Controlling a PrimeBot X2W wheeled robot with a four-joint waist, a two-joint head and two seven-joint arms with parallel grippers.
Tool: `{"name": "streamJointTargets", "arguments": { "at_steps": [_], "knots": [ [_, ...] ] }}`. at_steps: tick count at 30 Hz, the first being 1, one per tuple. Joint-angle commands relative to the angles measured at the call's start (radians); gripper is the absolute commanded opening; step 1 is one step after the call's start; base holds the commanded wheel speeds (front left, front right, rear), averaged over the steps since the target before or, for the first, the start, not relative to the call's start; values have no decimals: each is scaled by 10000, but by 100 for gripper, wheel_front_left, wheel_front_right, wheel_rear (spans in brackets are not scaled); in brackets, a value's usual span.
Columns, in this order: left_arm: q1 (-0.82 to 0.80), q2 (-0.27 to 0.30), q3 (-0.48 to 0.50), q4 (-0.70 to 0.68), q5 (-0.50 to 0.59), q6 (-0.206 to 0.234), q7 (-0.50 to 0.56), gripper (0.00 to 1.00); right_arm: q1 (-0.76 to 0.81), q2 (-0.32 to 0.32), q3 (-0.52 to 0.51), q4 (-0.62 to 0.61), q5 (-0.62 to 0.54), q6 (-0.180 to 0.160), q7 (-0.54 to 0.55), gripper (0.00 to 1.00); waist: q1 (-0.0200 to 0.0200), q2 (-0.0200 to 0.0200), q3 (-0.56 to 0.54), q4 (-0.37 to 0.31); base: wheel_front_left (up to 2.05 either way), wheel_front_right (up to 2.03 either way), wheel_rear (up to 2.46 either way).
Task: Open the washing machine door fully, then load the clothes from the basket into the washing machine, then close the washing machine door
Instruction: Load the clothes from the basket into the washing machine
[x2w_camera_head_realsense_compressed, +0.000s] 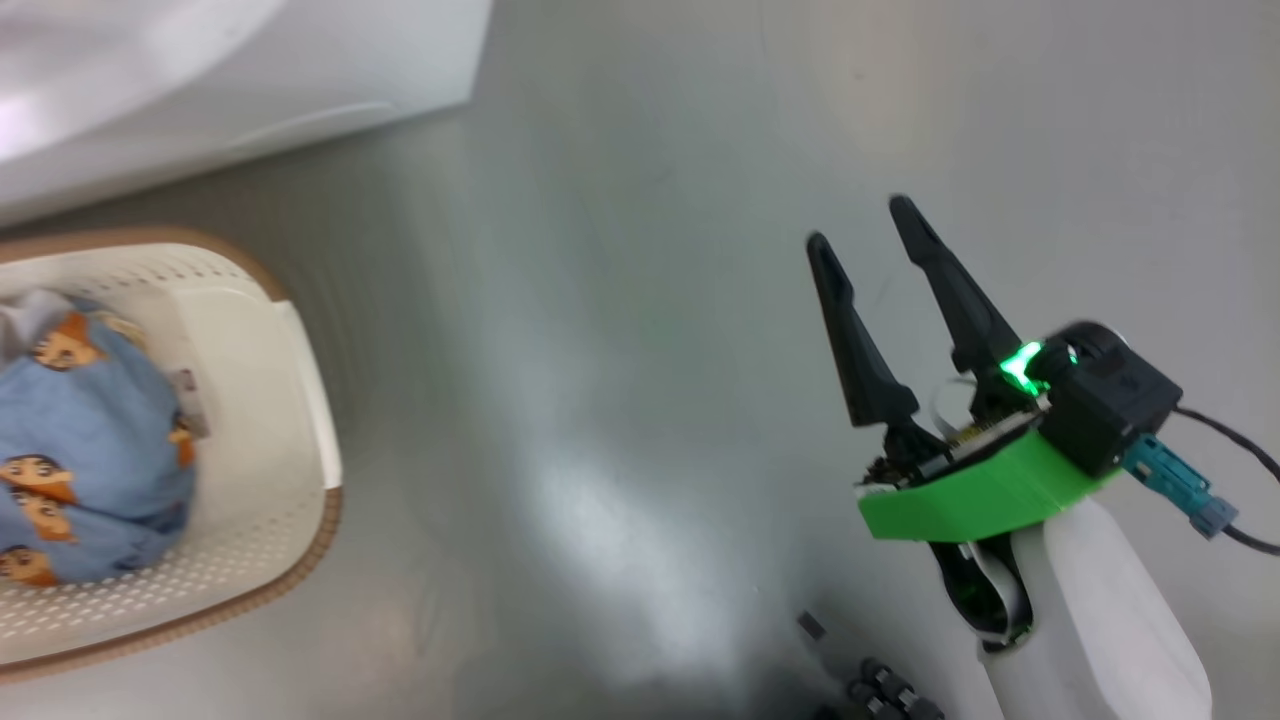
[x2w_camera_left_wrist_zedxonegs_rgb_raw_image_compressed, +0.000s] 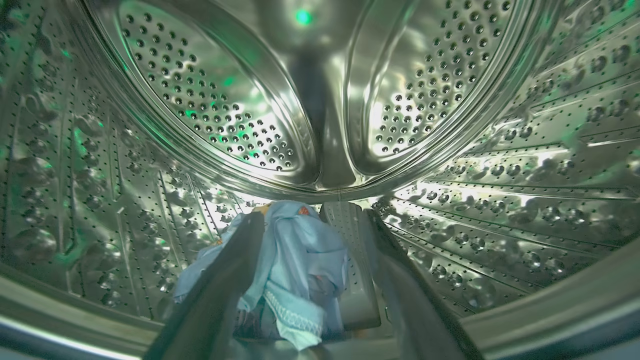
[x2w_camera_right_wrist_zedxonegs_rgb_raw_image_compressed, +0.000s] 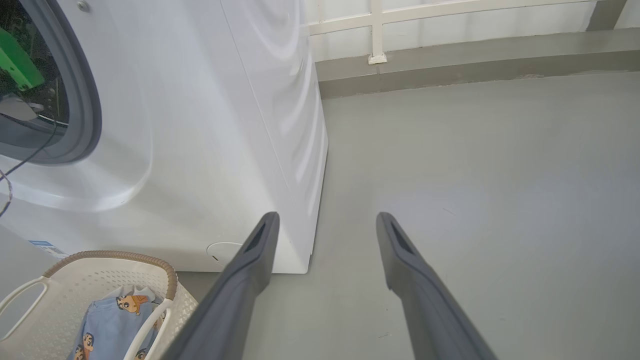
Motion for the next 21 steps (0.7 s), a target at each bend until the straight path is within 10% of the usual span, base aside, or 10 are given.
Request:
{"name": "streamJointTargets", "arguments": {
  "at_steps": [1, 21],
  "knots": [
    [480, 437, 250, -492, -60, 41, -193, 100, 504, -15, 100, -186, -115, 62, -47, 100, 0, -1, -531, 417, 0, 0, 0],
    [8006, -630, -58, -5802, 188, 1956, -1966, 100, 2086, -322, -894, -186, -748, 62, -47, 100, 0, -1, -2850, 1688, 0, 0, 0]
  ]
}}
